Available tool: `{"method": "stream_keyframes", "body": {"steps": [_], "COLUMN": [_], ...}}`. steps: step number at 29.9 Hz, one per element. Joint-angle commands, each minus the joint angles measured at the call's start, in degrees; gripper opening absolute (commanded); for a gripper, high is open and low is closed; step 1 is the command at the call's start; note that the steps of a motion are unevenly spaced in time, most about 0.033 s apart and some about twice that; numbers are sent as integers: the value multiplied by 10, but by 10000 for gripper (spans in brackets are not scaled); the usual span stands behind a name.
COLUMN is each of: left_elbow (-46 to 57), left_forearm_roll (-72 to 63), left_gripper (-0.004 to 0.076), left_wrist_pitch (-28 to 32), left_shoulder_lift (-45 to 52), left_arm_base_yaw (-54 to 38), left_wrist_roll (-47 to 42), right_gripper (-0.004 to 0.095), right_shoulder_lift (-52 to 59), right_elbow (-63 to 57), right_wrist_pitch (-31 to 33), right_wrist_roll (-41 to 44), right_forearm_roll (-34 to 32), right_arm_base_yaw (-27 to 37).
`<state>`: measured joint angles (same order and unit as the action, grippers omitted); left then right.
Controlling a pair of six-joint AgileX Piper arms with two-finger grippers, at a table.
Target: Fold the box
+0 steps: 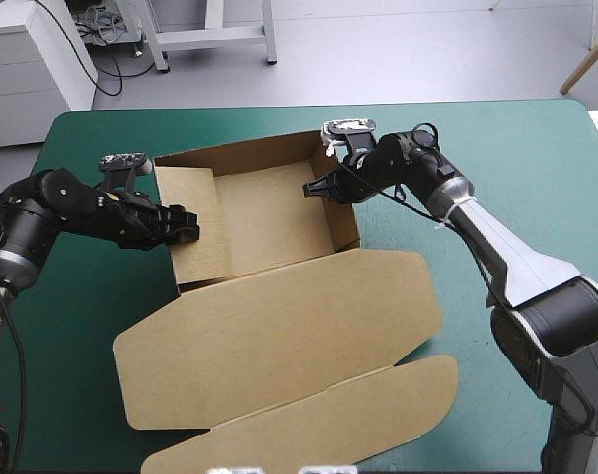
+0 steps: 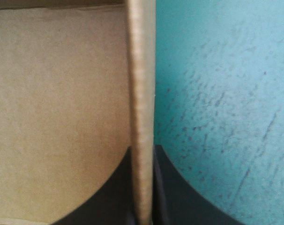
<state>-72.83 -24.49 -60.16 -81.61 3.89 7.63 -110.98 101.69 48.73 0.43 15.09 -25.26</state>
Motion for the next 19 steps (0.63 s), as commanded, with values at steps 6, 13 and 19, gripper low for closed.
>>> {"method": "stream_keyframes", "body": {"steps": [6,13,19], "left_elbow": [-16,-16,-16], "left_forearm_roll": [100,123,161], "left_gripper": [400,311,277], "left_wrist_pitch": [61,55,31], "left_shoulder_lift": [18,18,18], "left_arm_base_yaw": [52,70,70], "left_wrist_roll": [-141,-154,-160], "right_gripper": [-18,-18,-18], "right_shoulder_lift": [37,37,37], "right_elbow": [18,18,18], "right_wrist_pitch": [-4,8,23], "right_wrist_roll": [34,35,57], "right_forearm_roll": [49,38,-1], "right_arm_base_yaw": [-9,-11,-15]}}
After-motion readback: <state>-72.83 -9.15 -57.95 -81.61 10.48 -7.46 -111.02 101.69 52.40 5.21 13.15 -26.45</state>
